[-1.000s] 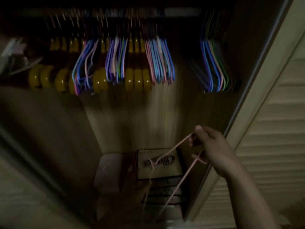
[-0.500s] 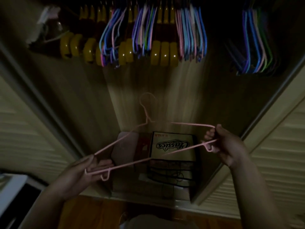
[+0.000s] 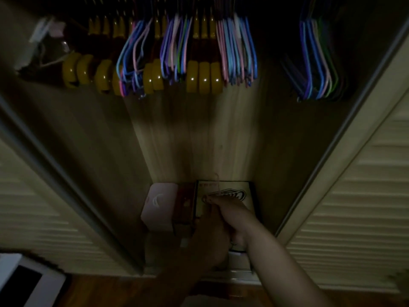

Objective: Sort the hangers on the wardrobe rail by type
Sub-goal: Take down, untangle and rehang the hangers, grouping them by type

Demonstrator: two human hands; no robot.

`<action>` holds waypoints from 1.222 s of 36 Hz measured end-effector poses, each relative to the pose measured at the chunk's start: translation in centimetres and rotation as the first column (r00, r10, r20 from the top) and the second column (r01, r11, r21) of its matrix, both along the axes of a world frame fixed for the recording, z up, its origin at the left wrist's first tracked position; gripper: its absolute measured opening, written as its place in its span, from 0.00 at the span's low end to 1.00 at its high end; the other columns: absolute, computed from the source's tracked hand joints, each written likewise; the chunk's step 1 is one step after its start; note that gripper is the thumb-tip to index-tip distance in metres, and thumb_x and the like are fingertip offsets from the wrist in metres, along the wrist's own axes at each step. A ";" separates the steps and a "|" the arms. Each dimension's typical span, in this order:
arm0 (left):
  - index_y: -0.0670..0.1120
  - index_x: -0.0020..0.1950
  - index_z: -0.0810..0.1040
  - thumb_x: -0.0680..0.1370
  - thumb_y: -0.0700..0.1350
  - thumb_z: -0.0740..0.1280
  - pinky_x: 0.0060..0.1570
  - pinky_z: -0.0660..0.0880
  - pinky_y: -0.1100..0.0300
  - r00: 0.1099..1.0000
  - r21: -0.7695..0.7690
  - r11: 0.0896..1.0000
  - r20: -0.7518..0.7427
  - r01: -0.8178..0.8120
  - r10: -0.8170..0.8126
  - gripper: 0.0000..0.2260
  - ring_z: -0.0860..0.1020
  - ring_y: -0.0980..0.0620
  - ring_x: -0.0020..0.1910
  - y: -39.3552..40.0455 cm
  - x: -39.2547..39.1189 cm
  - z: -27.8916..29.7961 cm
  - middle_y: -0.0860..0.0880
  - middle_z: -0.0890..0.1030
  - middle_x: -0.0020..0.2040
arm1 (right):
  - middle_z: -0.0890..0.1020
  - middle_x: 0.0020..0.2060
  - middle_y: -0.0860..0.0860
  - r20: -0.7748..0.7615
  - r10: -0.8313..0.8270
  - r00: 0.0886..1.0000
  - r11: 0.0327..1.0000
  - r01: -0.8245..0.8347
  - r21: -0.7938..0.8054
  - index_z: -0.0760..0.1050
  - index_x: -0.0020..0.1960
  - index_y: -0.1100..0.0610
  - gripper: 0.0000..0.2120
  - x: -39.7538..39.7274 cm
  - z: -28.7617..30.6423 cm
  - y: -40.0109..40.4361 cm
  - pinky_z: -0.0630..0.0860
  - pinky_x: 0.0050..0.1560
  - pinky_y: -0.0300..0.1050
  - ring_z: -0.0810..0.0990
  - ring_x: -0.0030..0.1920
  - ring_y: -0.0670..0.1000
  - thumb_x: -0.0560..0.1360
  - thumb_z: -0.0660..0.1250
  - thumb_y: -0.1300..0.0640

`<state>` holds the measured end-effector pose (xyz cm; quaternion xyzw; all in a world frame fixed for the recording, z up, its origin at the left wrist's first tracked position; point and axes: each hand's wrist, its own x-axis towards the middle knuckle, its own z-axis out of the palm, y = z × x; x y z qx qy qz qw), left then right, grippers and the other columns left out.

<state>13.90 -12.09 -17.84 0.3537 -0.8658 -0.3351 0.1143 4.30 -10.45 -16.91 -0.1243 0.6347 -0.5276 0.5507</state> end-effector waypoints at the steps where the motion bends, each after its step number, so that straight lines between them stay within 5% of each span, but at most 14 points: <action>1: 0.41 0.79 0.55 0.84 0.41 0.57 0.72 0.54 0.60 1.000 -0.021 1.000 -0.027 -0.010 0.010 0.24 0.59 0.46 0.78 0.6 -1.0 -0.6 0.43 0.59 0.79 | 0.86 0.41 0.57 -0.025 -0.050 0.998 0.999 0.050 -0.001 0.82 0.52 0.60 0.09 -0.4 0.0 0.4 0.80 0.54 0.57 0.85 0.45 0.59 0.78 0.68 0.55; 5: 0.50 0.79 0.59 0.84 0.47 0.58 0.65 0.53 0.78 0.981 -0.022 0.985 -0.089 0.174 -0.175 0.23 0.60 0.60 0.72 -0.3 -2.1 -1.7 0.52 0.59 0.79 | 0.82 0.36 0.58 -0.285 -0.198 0.938 0.977 0.211 0.019 0.79 0.47 0.60 0.11 -2.9 0.3 1.4 0.75 0.37 0.48 0.82 0.37 0.57 0.80 0.60 0.57; 8: 0.55 0.73 0.68 0.82 0.48 0.61 0.69 0.61 0.67 0.932 -0.055 0.947 -0.166 0.317 -0.321 0.19 0.63 0.65 0.66 -2.1 -2.3 0.0 0.59 0.64 0.71 | 0.82 0.36 0.60 -0.437 -0.262 0.860 0.958 0.286 -0.012 0.79 0.46 0.62 0.11 -5.6 2.7 2.2 0.78 0.35 0.56 0.80 0.33 0.58 0.79 0.61 0.58; 14: 0.46 0.58 0.80 0.79 0.38 0.61 0.55 0.66 0.76 0.813 -0.398 0.914 -0.505 0.077 -0.289 0.12 0.73 0.69 0.55 -8.0 -2.3 11.7 0.56 0.76 0.57 | 0.84 0.36 0.55 -0.655 -0.329 0.680 0.936 0.325 -0.133 0.79 0.43 0.53 0.09 -9.4 9.7 4.9 0.81 0.46 0.64 0.83 0.37 0.60 0.78 0.62 0.54; 17: 0.41 0.57 0.80 0.79 0.39 0.61 0.59 0.67 0.70 0.765 -0.674 0.725 -0.541 -0.145 -0.349 0.10 0.73 0.59 0.56 -10.0 -2.1 20.1 0.49 0.77 0.55 | 0.83 0.34 0.54 -0.739 -0.324 0.591 0.939 0.294 -0.177 0.79 0.39 0.53 0.10 -10.2 13.2 5.1 0.80 0.47 0.65 0.83 0.40 0.61 0.75 0.63 0.51; 21: 0.40 0.66 0.75 0.75 0.38 0.64 0.69 0.66 0.50 0.750 -0.796 0.455 -0.569 -0.399 -0.338 0.18 0.68 0.41 0.69 -12.1 -2.3 29.2 0.37 0.71 0.68 | 0.82 0.35 0.54 -0.782 -0.332 0.528 0.937 0.277 -0.211 0.79 0.39 0.51 0.10 -10.6 16.0 5.0 0.80 0.48 0.63 0.83 0.42 0.63 0.74 0.64 0.48; 25: 0.47 0.79 0.61 0.74 0.43 0.65 0.77 0.52 0.39 0.855 -0.869 0.233 -0.482 -0.437 -0.190 0.33 0.53 0.35 0.78 -14.9 -3.5 35.0 0.36 0.57 0.78 | 0.82 0.36 0.53 -0.788 -0.346 0.509 0.935 0.252 -0.248 0.78 0.41 0.43 0.04 -10.9 17.1 4.5 0.81 0.49 0.62 0.83 0.43 0.62 0.72 0.64 0.46; 28: 0.47 0.80 0.58 0.71 0.46 0.63 0.75 0.52 0.39 0.904 -0.884 0.243 -0.424 -0.400 -0.054 0.36 0.57 0.36 0.77 -17.2 -4.6 37.2 0.36 0.61 0.76 | 0.82 0.36 0.53 -0.806 -0.353 0.476 0.933 0.249 -0.262 0.79 0.41 0.48 0.08 -11.5 18.8 3.9 0.81 0.50 0.59 0.82 0.41 0.59 0.78 0.65 0.51; 33: 0.44 0.75 0.63 0.67 0.49 0.67 0.66 0.61 0.40 0.934 -0.924 0.147 -0.339 -0.354 0.115 0.37 0.69 0.35 0.59 -19.2 -6.0 37.3 0.36 0.71 0.59 | 0.81 0.42 0.53 -0.820 -0.410 0.399 0.910 0.232 -0.343 0.78 0.47 0.53 0.08 -12.6 22.5 2.1 0.71 0.38 0.44 0.79 0.43 0.51 0.81 0.63 0.52; 39: 0.43 0.73 0.66 0.68 0.50 0.65 0.65 0.64 0.41 0.924 -0.917 0.117 -0.372 -0.381 0.092 0.33 0.69 0.36 0.58 -19.2 -6.1 37.1 0.36 0.72 0.59 | 0.82 0.40 0.57 -0.826 -0.452 0.338 0.890 0.240 -0.389 0.76 0.47 0.53 0.09 -14.9 25.0 -2.4 0.80 0.43 0.58 0.82 0.39 0.58 0.82 0.59 0.52; 44: 0.43 0.73 0.65 0.68 0.49 0.66 0.65 0.64 0.42 0.929 -0.922 0.120 -0.363 -0.369 0.064 0.33 0.69 0.36 0.59 -19.5 -5.7 37.2 0.37 0.72 0.59 | 0.80 0.46 0.54 -0.934 -0.307 0.180 0.928 0.274 -0.252 0.76 0.53 0.58 0.10 -16.3 25.0 -3.8 0.76 0.47 0.49 0.79 0.46 0.54 0.82 0.59 0.54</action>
